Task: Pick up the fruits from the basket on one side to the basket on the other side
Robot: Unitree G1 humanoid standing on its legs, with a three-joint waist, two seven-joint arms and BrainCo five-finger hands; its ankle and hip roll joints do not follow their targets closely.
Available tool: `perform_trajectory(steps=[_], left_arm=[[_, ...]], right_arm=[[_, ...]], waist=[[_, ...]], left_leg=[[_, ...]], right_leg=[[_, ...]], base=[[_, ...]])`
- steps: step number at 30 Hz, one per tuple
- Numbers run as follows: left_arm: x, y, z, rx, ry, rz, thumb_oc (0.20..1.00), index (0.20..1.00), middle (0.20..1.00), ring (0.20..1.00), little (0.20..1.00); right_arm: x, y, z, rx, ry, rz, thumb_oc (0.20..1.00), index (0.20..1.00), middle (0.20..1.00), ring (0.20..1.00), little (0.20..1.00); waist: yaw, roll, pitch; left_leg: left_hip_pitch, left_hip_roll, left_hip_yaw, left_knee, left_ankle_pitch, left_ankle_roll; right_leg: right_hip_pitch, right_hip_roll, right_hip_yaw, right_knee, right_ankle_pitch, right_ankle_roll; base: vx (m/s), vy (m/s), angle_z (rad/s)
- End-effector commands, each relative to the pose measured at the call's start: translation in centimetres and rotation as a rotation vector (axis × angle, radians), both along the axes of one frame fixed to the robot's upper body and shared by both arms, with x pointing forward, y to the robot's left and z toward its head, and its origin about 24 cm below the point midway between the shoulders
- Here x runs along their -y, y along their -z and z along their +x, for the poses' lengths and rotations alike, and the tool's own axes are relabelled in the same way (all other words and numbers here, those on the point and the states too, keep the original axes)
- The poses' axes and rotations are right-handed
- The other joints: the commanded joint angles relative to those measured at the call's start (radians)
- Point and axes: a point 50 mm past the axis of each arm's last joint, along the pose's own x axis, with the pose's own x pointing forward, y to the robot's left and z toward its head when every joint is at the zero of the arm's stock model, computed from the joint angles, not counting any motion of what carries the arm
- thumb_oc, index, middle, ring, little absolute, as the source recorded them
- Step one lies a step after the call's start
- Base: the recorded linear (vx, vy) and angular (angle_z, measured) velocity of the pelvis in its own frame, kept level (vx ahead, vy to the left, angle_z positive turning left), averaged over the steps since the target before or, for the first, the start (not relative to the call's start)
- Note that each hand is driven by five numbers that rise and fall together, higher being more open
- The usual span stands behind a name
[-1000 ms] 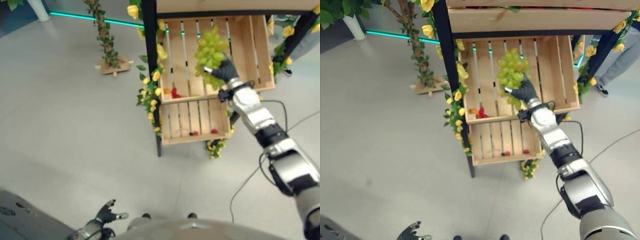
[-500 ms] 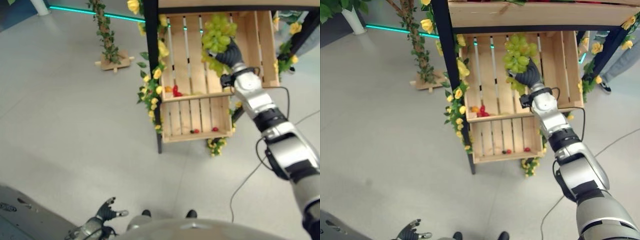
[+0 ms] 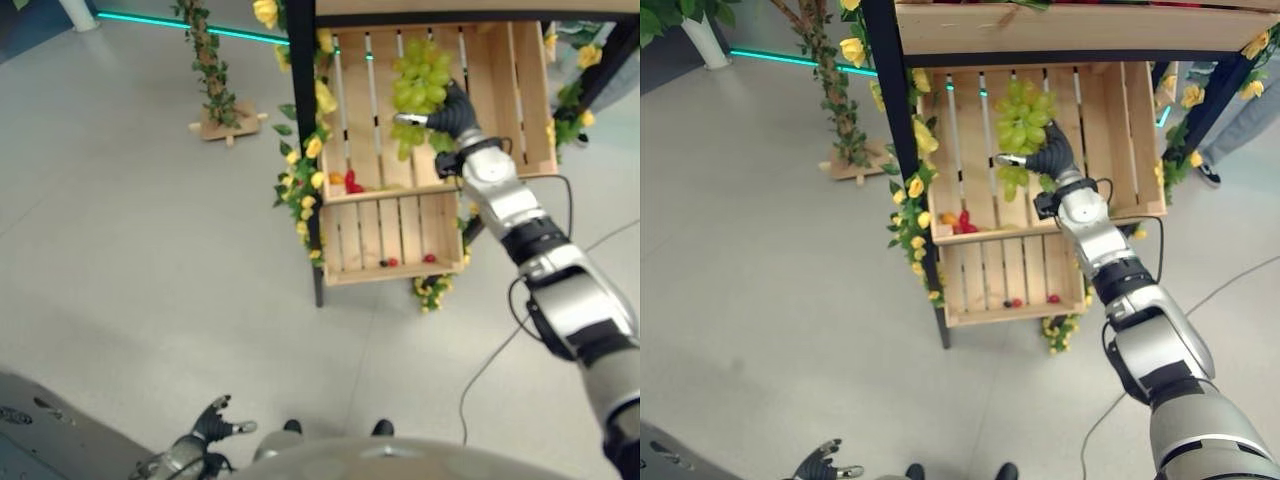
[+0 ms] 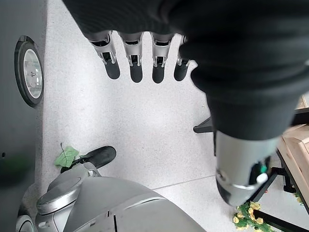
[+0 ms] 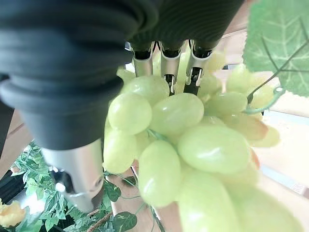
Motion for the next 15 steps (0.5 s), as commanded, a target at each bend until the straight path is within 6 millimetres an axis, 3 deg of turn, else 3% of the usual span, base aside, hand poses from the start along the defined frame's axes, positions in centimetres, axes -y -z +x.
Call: perform_trajectory(steps=[1, 6, 7, 10, 12, 15], left_arm=[[-1.3, -0.4, 0.7, 0.007, 0.01, 0.051, 1.0, 1.0, 1.0, 1.0, 1.0], [-1.3, -0.3, 0.3, -0.005, 0.003, 0.056, 1.0, 1.0, 1.0, 1.0, 1.0], [-1.5, -0.3, 0.3, -0.006, -0.001, 0.059, 1.0, 1.0, 1.0, 1.0, 1.0], [-1.6, -0.3, 0.1, -0.014, -0.001, 0.063, 1.0, 1.0, 1.0, 1.0, 1.0], [-1.9, -0.3, 0.0, -0.022, -0.005, 0.072, 1.0, 1.0, 1.0, 1.0, 1.0], [-2.1, -0.2, 0.0, -0.037, -0.02, 0.083, 1.0, 1.0, 1.0, 1.0, 1.0]], right_arm=[[-1.0, -3.7, 0.1, 0.14, -0.03, 0.033, 1.0, 1.0, 1.0, 1.0, 1.0], [-0.8, -3.8, 0.2, 0.14, -0.015, -0.01, 1.0, 1.0, 1.0, 1.0, 1.0], [-1.0, -3.9, 0.3, 0.143, -0.008, -0.104, 1.0, 1.0, 1.0, 1.0, 1.0], [-0.7, -3.5, 0.8, 0.097, 0.025, -0.166, 1.0, 1.0, 1.0, 1.0, 1.0], [-1.4, -4.2, 1.4, 0.095, 0.066, -0.37, 1.0, 1.0, 1.0, 1.0, 1.0], [-2.8, -4.4, 2.2, 0.037, 0.067, -0.382, 1.0, 1.0, 1.0, 1.0, 1.0]], waist=[[0.021, -0.063, -0.037], [0.016, -0.065, -0.042], [0.014, -0.067, -0.042], [0.013, -0.07, -0.041], [0.006, -0.074, -0.037], [0.001, -0.08, -0.04]], left_leg=[[-0.037, -0.094, 0.025, -0.009, 0.02, 0.047], [-0.032, -0.094, 0.028, -0.013, 0.019, 0.048], [-0.031, -0.094, 0.029, -0.013, 0.02, 0.047], [-0.03, -0.095, 0.031, -0.014, 0.02, 0.047], [-0.028, -0.094, 0.035, -0.015, 0.02, 0.046], [-0.03, -0.092, 0.038, -0.015, 0.02, 0.046]], right_leg=[[0.044, -0.02, 0.021, 0.096, -0.096, 0.083], [0.049, -0.02, 0.026, 0.093, -0.096, 0.084], [0.048, -0.019, 0.029, 0.092, -0.093, 0.085], [0.05, -0.018, 0.032, 0.089, -0.091, 0.085], [0.048, -0.015, 0.04, 0.09, -0.09, 0.084], [0.042, -0.012, 0.048, 0.089, -0.087, 0.083]], base=[[0.0, 0.0, 0.0], [0.0, 0.0, 0.0], [0.0, 0.0, 0.0], [0.0, 0.0, 0.0], [-0.01, -0.002, -0.03], [0.0, 0.0, -0.09]])
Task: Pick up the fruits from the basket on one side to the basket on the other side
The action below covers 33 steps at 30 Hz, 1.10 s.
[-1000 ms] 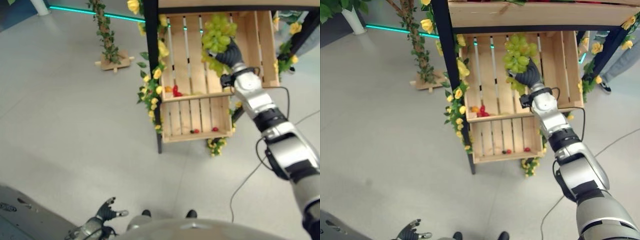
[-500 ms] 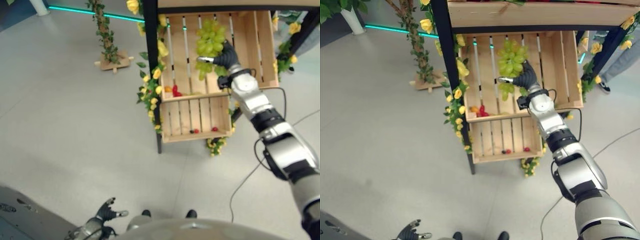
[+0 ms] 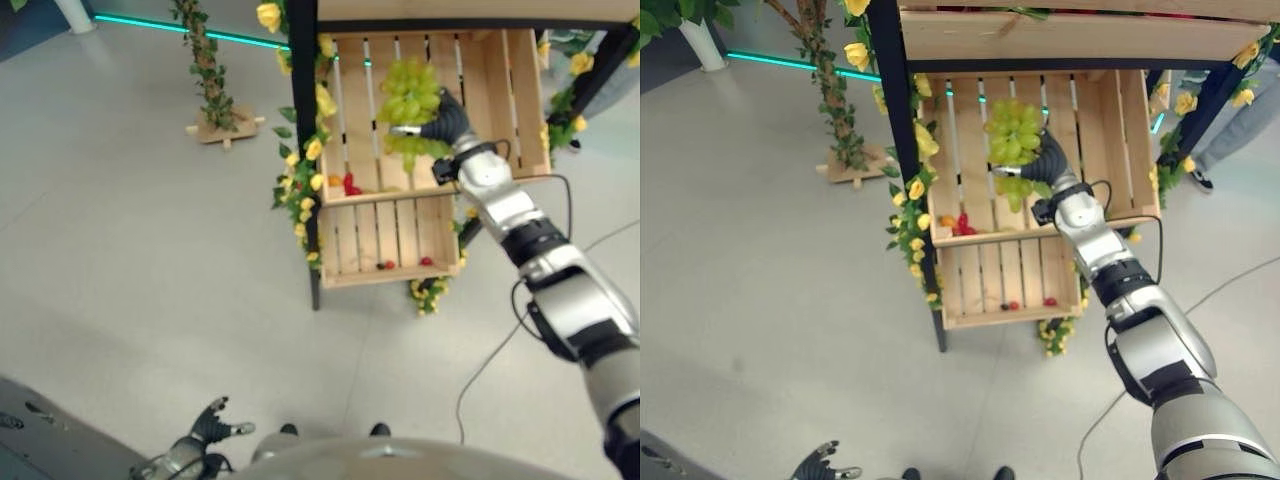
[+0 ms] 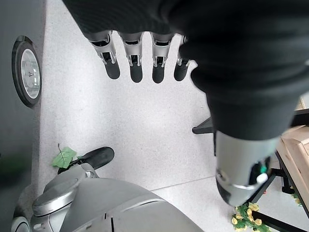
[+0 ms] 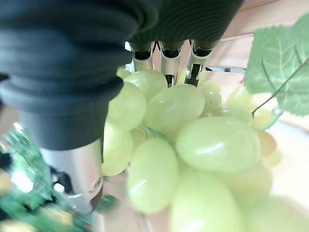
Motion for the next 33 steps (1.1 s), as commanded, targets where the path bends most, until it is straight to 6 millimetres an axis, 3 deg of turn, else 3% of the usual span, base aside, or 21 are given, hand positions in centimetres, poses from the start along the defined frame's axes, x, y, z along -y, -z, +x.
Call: perform_trajectory(steps=[1, 6, 11, 21, 33], left_arm=[[-1.7, -0.4, 0.4, -0.016, -0.004, 0.062, 1.0, 1.0, 1.0, 1.0, 1.0], [-2.0, -0.2, -0.2, -0.057, -0.029, 0.061, 1.0, 1.0, 1.0, 1.0, 1.0], [-2.0, -0.1, -0.4, -0.07, -0.044, 0.056, 1.0, 1.0, 1.0, 1.0, 1.0], [-2.2, -0.1, -0.4, -0.087, -0.044, 0.054, 1.0, 1.0, 1.0, 1.0, 1.0], [-1.8, 0.0, -0.4, -0.085, -0.047, 0.05, 1.0, 1.0, 1.0, 1.0, 1.0]], right_arm=[[-1.9, -5.8, 0.8, 0.138, -0.016, -0.028, 1.0, 1.0, 1.0, 1.0, 1.0], [-3.6, -6.2, 1.6, 0.056, -0.022, -0.077, 1.0, 1.0, 1.0, 1.0, 1.0], [-4.0, -6.2, 1.7, 0.036, -0.022, -0.084, 1.0, 1.0, 1.0, 1.0, 1.0], [-3.5, -6.2, 1.8, 0.006, -0.007, -0.145, 1.0, 1.0, 1.0, 1.0, 1.0], [-3.9, -7.0, 1.4, 0.064, -0.055, 0.029, 1.0, 1.0, 1.0, 1.0, 1.0]], waist=[[0.004, -0.057, -0.021], [-0.002, -0.07, -0.031], [-0.004, -0.075, -0.034], [-0.002, -0.085, -0.037], [-0.006, -0.08, -0.032]], left_leg=[[-0.036, -0.092, 0.03, -0.017, 0.02, 0.046], [-0.034, -0.091, 0.032, -0.02, 0.022, 0.045], [-0.033, -0.09, 0.031, -0.022, 0.022, 0.045], [-0.034, -0.09, 0.025, -0.025, 0.026, 0.042], [-0.032, -0.092, 0.024, -0.026, 0.028, 0.043]], right_leg=[[0.043, -0.013, 0.033, 0.089, -0.092, 0.085], [0.04, -0.009, 0.039, 0.087, -0.088, 0.082], [0.041, -0.007, 0.041, 0.086, -0.087, 0.081], [0.043, -0.002, 0.039, 0.081, -0.086, 0.081], [0.043, -0.003, 0.04, 0.083, -0.084, 0.079]], base=[[0.01, -0.009, -0.04], [0.01, -0.002, -0.08], [0.0, 0.001, -0.01], [0.0, 0.0, 0.0], [0.0, 0.0, 0.0]])
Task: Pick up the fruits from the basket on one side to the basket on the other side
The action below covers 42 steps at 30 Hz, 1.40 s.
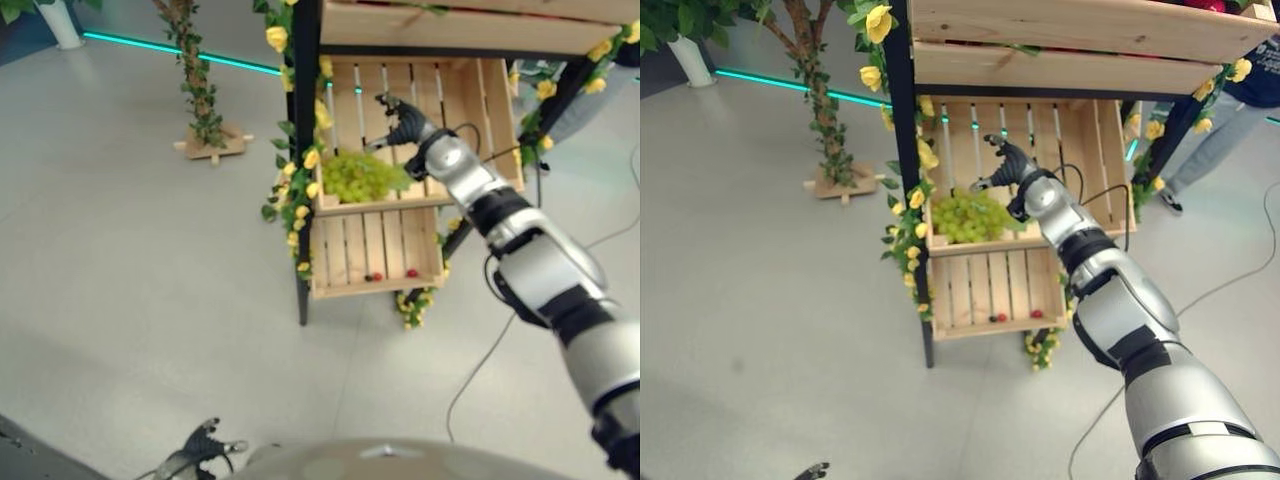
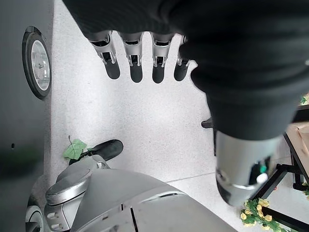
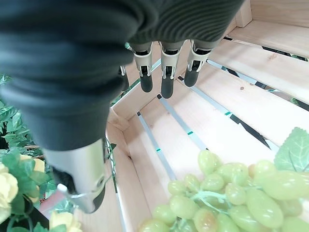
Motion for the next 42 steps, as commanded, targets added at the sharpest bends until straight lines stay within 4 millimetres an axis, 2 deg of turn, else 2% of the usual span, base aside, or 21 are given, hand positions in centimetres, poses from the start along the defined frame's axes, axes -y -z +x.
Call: perform_trajectory(steps=[1, 4, 7, 9, 10, 14, 21, 32, 41, 42], left_arm=[[-1.3, -0.5, 1.0, 0.017, -0.015, 0.032, 1.0, 1.0, 1.0, 1.0, 1.0], [-1.1, -0.4, 1.0, 0.02, -0.016, 0.026, 1.0, 1.0, 1.0, 1.0, 1.0], [-0.9, -0.4, 1.3, 0.036, -0.02, 0.017, 1.0, 1.0, 1.0, 1.0, 1.0], [-0.7, -0.5, 1.5, 0.048, -0.017, 0.008, 1.0, 1.0, 1.0, 1.0, 1.0], [-0.7, -0.5, 1.5, 0.053, -0.013, 0.002, 1.0, 1.0, 1.0, 1.0, 1.0], [-0.8, -0.5, 1.2, 0.052, -0.009, -0.003, 1.0, 1.0, 1.0, 1.0, 1.0], [-0.8, -0.5, 0.9, 0.054, -0.007, -0.018, 1.0, 1.0, 1.0, 1.0, 1.0], [-0.4, -0.4, 0.9, 0.054, 0.011, -0.031, 1.0, 1.0, 1.0, 1.0, 1.0], [-0.1, -0.3, 0.7, 0.05, 0.013, -0.04, 1.0, 1.0, 1.0, 1.0, 1.0], [0.0, -0.3, 0.8, 0.052, 0.017, -0.04, 1.0, 1.0, 1.0, 1.0, 1.0]], right_arm=[[-0.4, -6.3, 0.3, 0.172, -0.011, 0.094, 1.0, 1.0, 1.0, 1.0, 1.0], [-0.4, -6.6, 0.1, 0.187, -0.034, 0.137, 1.0, 1.0, 1.0, 1.0, 1.0], [-0.5, -7.6, -0.9, 0.244, -0.124, 0.304, 1.0, 1.0, 1.0, 1.0, 1.0], [0.2, -8.1, -1.8, 0.28, -0.186, 0.42, 1.0, 1.0, 1.0, 1.0, 1.0], [1.3, -7.7, -2.6, 0.292, -0.229, 0.527, 1.0, 1.0, 1.0, 1.0, 1.0], [2.6, -7.1, -3.8, 0.303, -0.285, 0.601, 1.0, 1.0, 1.0, 1.0, 1.0], [3.9, -6.6, -6.0, 0.31, -0.383, 0.635, 1.0, 1.0, 1.0, 1.0, 1.0], [4.3, -5.1, -6.6, 0.265, -0.396, 0.621, 1.0, 1.0, 1.0, 1.0, 1.0], [2.9, -3.4, -7.3, 0.182, -0.474, 0.582, 1.0, 1.0, 1.0, 1.0, 1.0], [2.3, -2.5, -7.8, 0.147, -0.51, 0.598, 1.0, 1.0, 1.0, 1.0, 1.0]], waist=[[-0.006, -0.038, 0.036], [-0.008, -0.036, 0.039], [-0.01, -0.033, 0.043], [-0.01, -0.03, 0.045], [-0.009, -0.027, 0.046], [-0.006, -0.024, 0.045], [-0.009, -0.015, 0.042], [-0.014, -0.008, 0.041], [-0.017, -0.008, 0.042], [-0.018, -0.008, 0.044]], left_leg=[[-0.025, -0.091, 0.006, -0.028, 0.028, 0.044], [-0.024, -0.09, 0.006, -0.028, 0.028, 0.043], [-0.021, -0.091, 0.006, -0.028, 0.027, 0.044], [-0.02, -0.092, 0.005, -0.027, 0.026, 0.045], [-0.02, -0.094, 0.002, -0.026, 0.025, 0.045], [-0.02, -0.095, 0.0, -0.024, 0.024, 0.046], [-0.022, -0.097, 0.003, -0.024, 0.024, 0.044], [-0.019, -0.096, 0.005, -0.019, 0.023, 0.045], [-0.018, -0.094, 0.002, -0.019, 0.024, 0.044], [-0.018, -0.094, 0.001, -0.02, 0.026, 0.043]], right_leg=[[0.061, -0.003, 0.021, 0.081, -0.094, 0.082], [0.062, -0.003, 0.019, 0.08, -0.094, 0.082], [0.064, -0.005, 0.019, 0.081, -0.093, 0.084], [0.065, -0.006, 0.017, 0.082, -0.094, 0.085], [0.066, -0.008, 0.011, 0.085, -0.096, 0.086], [0.07, -0.012, 0.004, 0.086, -0.099, 0.087], [0.07, -0.017, -0.002, 0.084, -0.097, 0.09], [0.074, -0.019, -0.002, 0.083, -0.097, 0.089], [0.074, -0.019, 0.0, 0.083, -0.097, 0.089], [0.074, -0.018, 0.0, 0.082, -0.096, 0.089]], base=[[0.0, 0.0, 0.0], [0.0, 0.0, 0.0], [0.0, 0.0, 0.0], [0.0, 0.0, 0.0], [0.0, 0.0, 0.0], [-0.01, 0.014, 0.07], [0.0, 0.005, 0.01], [0.0, 0.001, -0.01], [0.0, 0.0, 0.0], [0.0, 0.0, 0.0]])
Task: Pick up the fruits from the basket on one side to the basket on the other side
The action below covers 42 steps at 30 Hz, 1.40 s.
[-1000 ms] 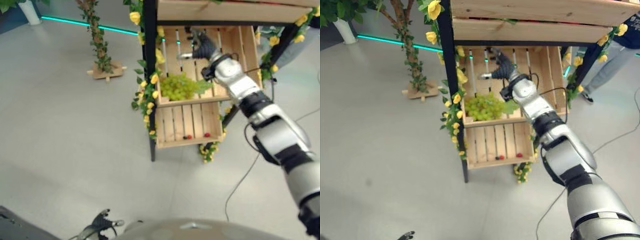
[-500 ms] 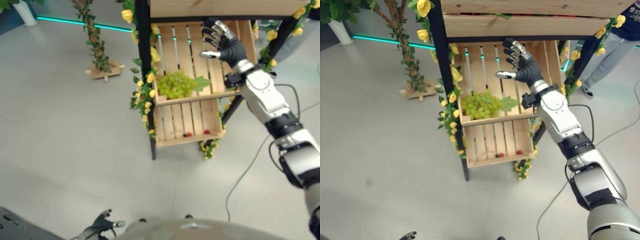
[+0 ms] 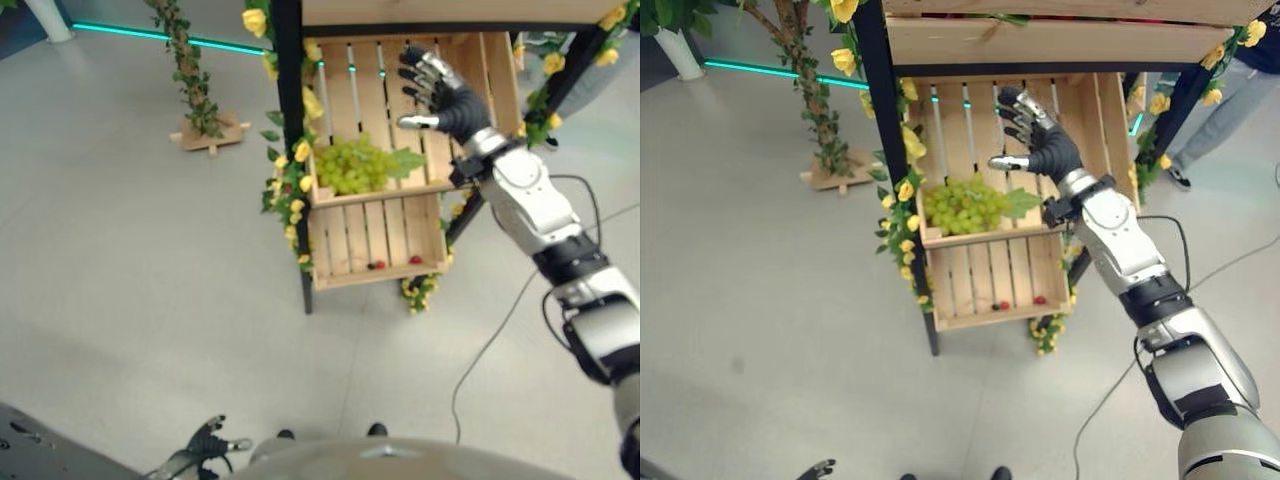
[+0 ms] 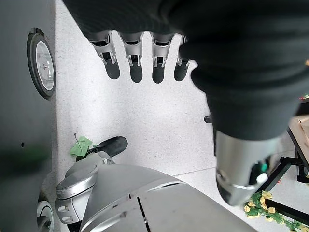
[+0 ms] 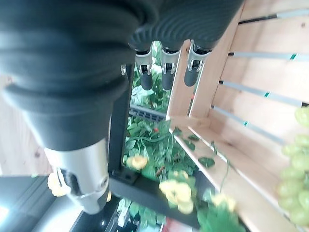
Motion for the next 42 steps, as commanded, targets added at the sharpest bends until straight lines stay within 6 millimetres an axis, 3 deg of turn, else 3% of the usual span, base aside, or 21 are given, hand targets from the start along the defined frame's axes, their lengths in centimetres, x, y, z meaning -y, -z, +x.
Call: perform_trajectory(steps=[1, 4, 14, 18, 22, 25, 27, 30, 31, 32, 33, 34, 35, 36, 38, 39, 41, 42], left_arm=[[-0.6, -0.3, 1.0, 0.032, 0.006, 0.012, 1.0, 1.0, 1.0, 1.0, 1.0], [-0.6, -0.4, 1.1, 0.041, 0.008, 0.007, 1.0, 1.0, 1.0, 1.0, 1.0], [-0.8, -0.5, 1.3, 0.057, 0.01, 0.013, 1.0, 1.0, 1.0, 1.0, 1.0], [-1.0, -0.7, 1.4, 0.072, 0.0, 0.02, 1.0, 1.0, 1.0, 1.0, 1.0], [-1.2, -0.8, 1.4, 0.08, -0.006, 0.024, 1.0, 1.0, 1.0, 1.0, 1.0], [-1.9, -1.1, 1.6, 0.095, -0.021, 0.041, 1.0, 1.0, 1.0, 1.0, 1.0], [-2.2, -1.3, 2.0, 0.106, -0.015, 0.049, 1.0, 1.0, 1.0, 1.0, 1.0], [-2.6, -1.7, 2.7, 0.125, 0.018, 0.059, 1.0, 1.0, 1.0, 1.0, 1.0], [-2.8, -1.9, 3.1, 0.131, 0.031, 0.066, 1.0, 1.0, 1.0, 1.0, 1.0], [-2.9, -1.9, 3.2, 0.131, 0.039, 0.071, 1.0, 1.0, 1.0, 1.0, 1.0], [-3.0, -1.9, 3.1, 0.129, 0.04, 0.072, 1.0, 1.0, 1.0, 1.0, 1.0], [-2.8, -1.9, 3.2, 0.131, 0.047, 0.066, 1.0, 1.0, 1.0, 1.0, 1.0], [-2.7, -2.0, 3.6, 0.138, 0.065, 0.062, 1.0, 1.0, 1.0, 1.0, 1.0], [-2.7, -2.0, 3.7, 0.138, 0.065, 0.062, 1.0, 1.0, 1.0, 1.0, 1.0], [-2.9, -2.4, 4.7, 0.157, 0.104, 0.088, 1.0, 1.0, 1.0, 1.0, 1.0], [-2.9, -2.4, 4.7, 0.157, 0.104, 0.089, 1.0, 1.0, 1.0, 1.0, 1.0], [-2.1, -2.1, 4.4, 0.171, 0.097, 0.05, 1.0, 1.0, 1.0, 1.0, 1.0], [-2.1, -2.1, 4.5, 0.172, 0.097, 0.05, 1.0, 1.0, 1.0, 1.0, 1.0]], right_arm=[[-1.2, 0.1, -1.3, 0.033, -0.114, 0.026, 1.0, 1.0, 1.0, 1.0, 1.0], [-3.5, 0.6, -3.5, 0.037, -0.301, -0.048, 1.0, 1.0, 1.0, 1.0, 1.0], [-7.7, 0.3, -10.3, 0.076, -0.754, -0.164, 1.0, 1.0, 1.0, 1.0, 1.0], [-8.5, -0.3, -11.8, 0.103, -0.845, -0.17, 1.0, 1.0, 1.0, 1.0, 1.0], [-8.6, -0.4, -11.7, 0.107, -0.847, -0.157, 1.0, 1.0, 1.0, 1.0, 1.0], [-8.8, -0.4, -11.5, 0.116, -0.832, -0.164, 1.0, 1.0, 1.0, 1.0, 1.0], [-8.7, -0.2, -11.4, 0.12, -0.823, -0.17, 1.0, 1.0, 1.0, 1.0, 1.0], [-8.3, -0.4, -11.3, 0.142, -0.792, -0.202, 1.0, 1.0, 1.0, 1.0, 1.0], [-8.1, -0.4, -11.3, 0.148, -0.782, -0.215, 1.0, 1.0, 1.0, 1.0, 1.0], [-7.9, -0.3, -11.3, 0.143, -0.775, -0.217, 1.0, 1.0, 1.0, 1.0, 1.0], [-7.8, -0.1, -11.3, 0.133, -0.771, -0.22, 1.0, 1.0, 1.0, 1.0, 1.0], [-7.8, -0.1, -11.2, 0.133, -0.765, -0.205, 1.0, 1.0, 1.0, 1.0, 1.0], [-7.8, -0.1, -11.2, 0.13, -0.769, -0.201, 1.0, 1.0, 1.0, 1.0, 1.0], [-7.8, -0.1, -11.2, 0.13, -0.769, -0.201, 1.0, 1.0, 1.0, 1.0, 1.0], [-7.5, -0.3, -11.3, 0.153, -0.755, -0.221, 1.0, 1.0, 1.0, 1.0, 1.0], [-7.5, -0.3, -11.3, 0.153, -0.755, -0.221, 1.0, 1.0, 1.0, 1.0, 1.0], [-7.0, -0.4, -11.2, 0.147, -0.735, -0.173, 1.0, 1.0, 1.0, 1.0, 1.0], [-7.0, -0.4, -11.2, 0.147, -0.735, -0.173, 1.0, 1.0, 1.0, 1.0, 1.0]], waist=[[0.01, -0.051, -0.029], [0.011, -0.053, -0.029], [0.018, -0.048, -0.024], [0.023, -0.048, -0.017], [0.032, -0.05, -0.01], [0.053, -0.046, 0.002], [0.064, -0.035, 0.018], [0.054, -0.01, 0.064], [0.037, 0.004, 0.079], [0.024, 0.009, 0.083], [0.007, 0.011, 0.074], [-0.004, 0.009, 0.069], [-0.018, 0.005, 0.067], [-0.019, 0.006, 0.066], [-0.021, -0.03, 0.059], [-0.023, -0.029, 0.06], [0.011, -0.037, 0.036], [0.008, -0.037, 0.034]], left_leg=[[-0.05, -0.094, 0.01, -0.004, 0.024, 0.043], [-0.053, -0.094, 0.009, -0.005, 0.027, 0.043], [-0.065, -0.1, -0.004, -0.001, 0.028, 0.042], [-0.072, -0.104, -0.006, 0.002, 0.028, 0.044], [-0.082, -0.107, -0.009, 0.015, 0.023, 0.049], [-0.091, -0.117, -0.024, 0.04, 0.007, 0.07], [-0.085, -0.125, -0.051, 0.057, -0.005, 0.088], [-0.071, -0.165, -0.131, 0.087, -0.008, 0.136], [-0.073, -0.166, -0.171, 0.094, 0.0, 0.141], [-0.066, -0.171, -0.209, 0.097, 0.001, 0.136], [-0.059, -0.176, -0.259, 0.087, 0.003, 0.127], [-0.052, -0.179, -0.291, 0.078, 0.006, 0.12], [-0.049, -0.194, -0.344, 0.077, 0.001, 0.11], [-0.051, -0.192, -0.345, 0.077, 0.003, 0.11], [-0.081, -0.215, -0.44, 0.119, -0.011, 0.09], [-0.08, -0.215, -0.443, 0.12, -0.012, 0.09], [-0.085, -0.198, -0.485, 0.114, -0.007, 0.062], [-0.088, -0.199, -0.488, 0.112, -0.003, 0.062]], right_leg=[[0.044, -0.018, 0.012, 0.085, -0.093, 0.084], [0.041, -0.018, 0.01, 0.085, -0.092, 0.085], [0.037, -0.026, -0.009, 0.089, -0.092, 0.087], [0.03, -0.031, -0.013, 0.091, -0.087, 0.092], [0.024, -0.039, -0.015, 0.102, -0.087, 0.095], [-0.003, -0.069, -0.026, 0.196, -0.105, 0.101], [-0.049, -0.107, -0.027, 0.329, -0.105, 0.109], [-0.158, -0.179, 0.03, 0.618, 0.015, 0.124], [-0.218, -0.145, 0.105, 0.702, 0.009, 0.111], [-0.245, -0.101, 0.177, 0.706, -0.031, 0.097], [-0.257, -0.039, 0.257, 0.649, -0.097, 0.081], [-0.262, -0.011, 0.303, 0.596, -0.122, 0.081], [-0.256, 0.014, 0.394, 0.501, -0.143, 0.092], [-0.255, 0.015, 0.393, 0.495, -0.138, 0.093], [-0.167, 0.04, 0.504, 0.296, -0.133, 0.103], [-0.163, 0.039, 0.5, 0.293, -0.132, 0.102], [-0.106, 0.015, 0.377, 0.213, -0.103, 0.103], [-0.107, 0.013, 0.375, 0.21, -0.1, 0.104]], base=[[0.0, 0.0, 0.0], [0.0, 0.0, 0.0], [-0.01, 0.009, 0.04], [-0.01, 0.015, 0.01], [-0.01, 0.031, 0.02], [-0.01, 0.092, 0.05], [0.01, 0.137, 0.2], [0.01, 0.188, 0.71], [-0.03, 0.046, 1.28], [0.01, -0.061, 1.33], [0.09, -0.098, 1.28], [0.13, -0.147, 1.32], [0.09, -0.095, 1.54], [0.09, -0.16, 1.67], [0.08, -0.239, 1.61], [0.07, -0.226, 1.83], [0.13, -0.246, 1.65], [0.13, -0.234, 0.66]])
